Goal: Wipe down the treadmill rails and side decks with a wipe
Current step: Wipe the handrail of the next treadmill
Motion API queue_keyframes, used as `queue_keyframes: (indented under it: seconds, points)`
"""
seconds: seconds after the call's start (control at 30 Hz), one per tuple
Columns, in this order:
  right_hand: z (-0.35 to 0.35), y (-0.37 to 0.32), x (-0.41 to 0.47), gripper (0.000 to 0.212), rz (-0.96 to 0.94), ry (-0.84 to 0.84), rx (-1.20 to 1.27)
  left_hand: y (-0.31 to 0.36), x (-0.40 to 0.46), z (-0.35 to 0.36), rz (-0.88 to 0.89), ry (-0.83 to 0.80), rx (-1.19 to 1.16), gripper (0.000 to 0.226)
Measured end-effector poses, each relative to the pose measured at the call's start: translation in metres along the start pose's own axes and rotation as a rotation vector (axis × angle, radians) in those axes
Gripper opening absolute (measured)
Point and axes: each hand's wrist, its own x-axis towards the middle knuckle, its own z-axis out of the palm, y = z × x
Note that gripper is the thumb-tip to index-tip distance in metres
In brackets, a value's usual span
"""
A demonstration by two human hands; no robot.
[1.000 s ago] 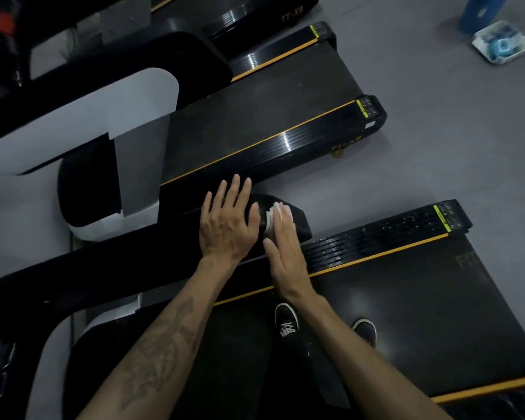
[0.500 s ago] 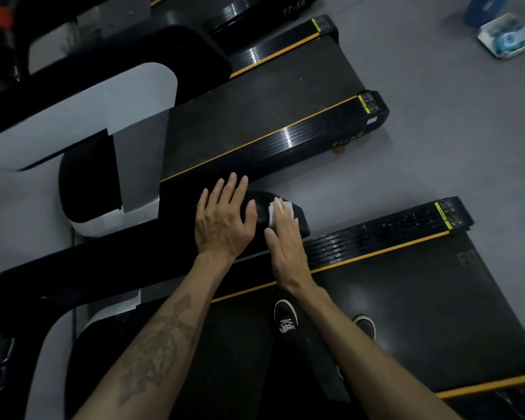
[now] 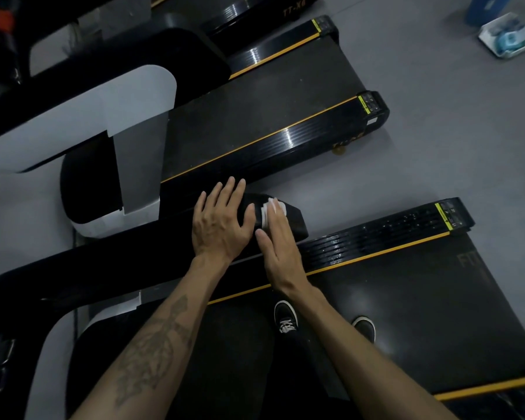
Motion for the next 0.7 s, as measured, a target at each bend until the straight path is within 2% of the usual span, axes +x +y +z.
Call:
queue_keyframes:
  seconds: [0.17, 0.33, 0.5, 0.7]
  points:
    - [-0.010, 0.005, 0.030, 0.073, 0.057, -0.042, -0.044, 0.000, 0.001, -0.001, 0.002, -0.003, -0.003, 0.061]
    - [-0.006, 0.016, 0.003, 0.075, 0.102, 0.010, -0.046, 0.001, 0.000, -0.001, 0.003, 0.022, -0.003, 0.059]
    - [0.004, 0.004, 0.006, 0.073, 0.019, 0.024, -0.008, 0.001, 0.001, -0.001, 0.003, 0.019, -0.003, 0.060]
    - [-0.012, 0.027, 0.024, 0.077, 0.088, -0.019, -0.126, 0.000, 0.001, -0.001, 0.008, 0.021, -0.001, 0.060]
